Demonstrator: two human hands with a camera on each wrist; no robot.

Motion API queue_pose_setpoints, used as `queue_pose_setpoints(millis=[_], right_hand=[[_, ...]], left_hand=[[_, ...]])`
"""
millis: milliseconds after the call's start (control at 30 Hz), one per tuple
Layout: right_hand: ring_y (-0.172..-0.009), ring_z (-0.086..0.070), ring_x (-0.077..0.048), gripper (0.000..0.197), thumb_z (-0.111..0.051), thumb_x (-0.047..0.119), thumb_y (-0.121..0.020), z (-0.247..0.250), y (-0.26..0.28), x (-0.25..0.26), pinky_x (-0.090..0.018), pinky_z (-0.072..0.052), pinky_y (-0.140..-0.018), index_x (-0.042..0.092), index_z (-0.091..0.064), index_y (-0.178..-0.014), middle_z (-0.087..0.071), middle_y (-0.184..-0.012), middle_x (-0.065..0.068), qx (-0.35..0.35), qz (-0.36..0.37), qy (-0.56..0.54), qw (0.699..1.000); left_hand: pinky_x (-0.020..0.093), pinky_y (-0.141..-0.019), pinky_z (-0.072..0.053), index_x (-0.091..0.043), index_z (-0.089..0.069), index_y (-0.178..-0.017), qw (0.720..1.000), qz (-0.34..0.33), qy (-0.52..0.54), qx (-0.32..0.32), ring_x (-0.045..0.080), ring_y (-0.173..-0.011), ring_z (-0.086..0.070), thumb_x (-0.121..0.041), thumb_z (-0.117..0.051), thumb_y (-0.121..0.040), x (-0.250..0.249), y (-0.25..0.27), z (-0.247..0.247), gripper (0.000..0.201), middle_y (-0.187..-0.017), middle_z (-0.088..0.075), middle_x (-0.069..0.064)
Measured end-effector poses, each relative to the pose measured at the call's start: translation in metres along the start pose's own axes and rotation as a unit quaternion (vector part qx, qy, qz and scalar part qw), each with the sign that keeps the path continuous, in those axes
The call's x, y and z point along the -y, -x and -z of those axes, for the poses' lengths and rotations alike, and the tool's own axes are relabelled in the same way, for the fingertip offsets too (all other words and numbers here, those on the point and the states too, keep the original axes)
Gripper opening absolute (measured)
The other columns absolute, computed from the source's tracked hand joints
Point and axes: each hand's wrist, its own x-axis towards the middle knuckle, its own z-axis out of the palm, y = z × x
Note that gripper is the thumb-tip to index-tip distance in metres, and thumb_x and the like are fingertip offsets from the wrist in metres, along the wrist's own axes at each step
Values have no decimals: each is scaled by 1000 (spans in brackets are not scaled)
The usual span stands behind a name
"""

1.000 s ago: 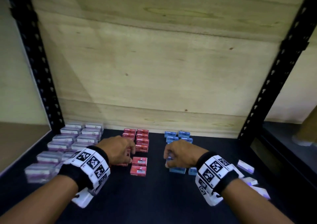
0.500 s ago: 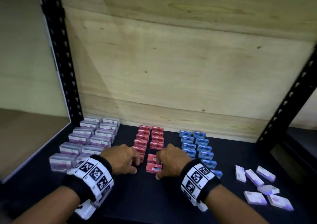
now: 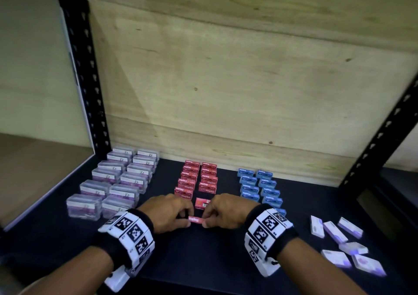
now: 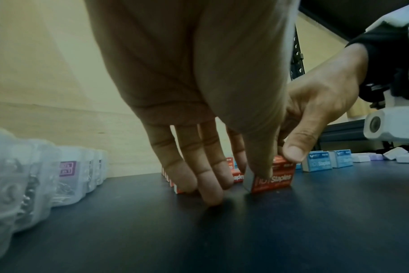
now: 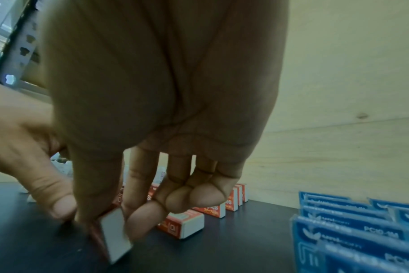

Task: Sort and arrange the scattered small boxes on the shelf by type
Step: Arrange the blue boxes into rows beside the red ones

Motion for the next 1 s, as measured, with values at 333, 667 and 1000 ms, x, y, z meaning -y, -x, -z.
queue_pose_setpoints(millis=[333,667,1000], right_hand=[[-100,-63,-24,39,-74,41,-83,11,-22,-5,-39,-54,-85,19,-64,-114,-66,-112,-3,-93,-108,122,982],[-99,-66,-26,38,-84,27,-76,10,-41,2,-38,-56,-85,11,-68,-108,-68,-110,-7,-89,-126,83,984],[-97,-66,-22,25,-67,27,-92,17,-38,-8,-31,-52,-78,12,-72,-111,-70,-110,-6,-75,-115,70,988]], left_hand=[[22,-72,-42,-37,-63,-108,1000,14,-8,7,-1,-84,-54,-52,-57,-89,12,6,5,24,-100,-66,-18],[28,-84,-52,-37,-64,-110,999,22,0,27,3,-89,-63,-52,-58,-89,16,8,5,26,-101,-69,-17],[35,-86,-53,-36,-62,-113,998,36,-21,40,11,-91,-64,-47,-57,-92,8,6,9,25,-103,-69,-10]])
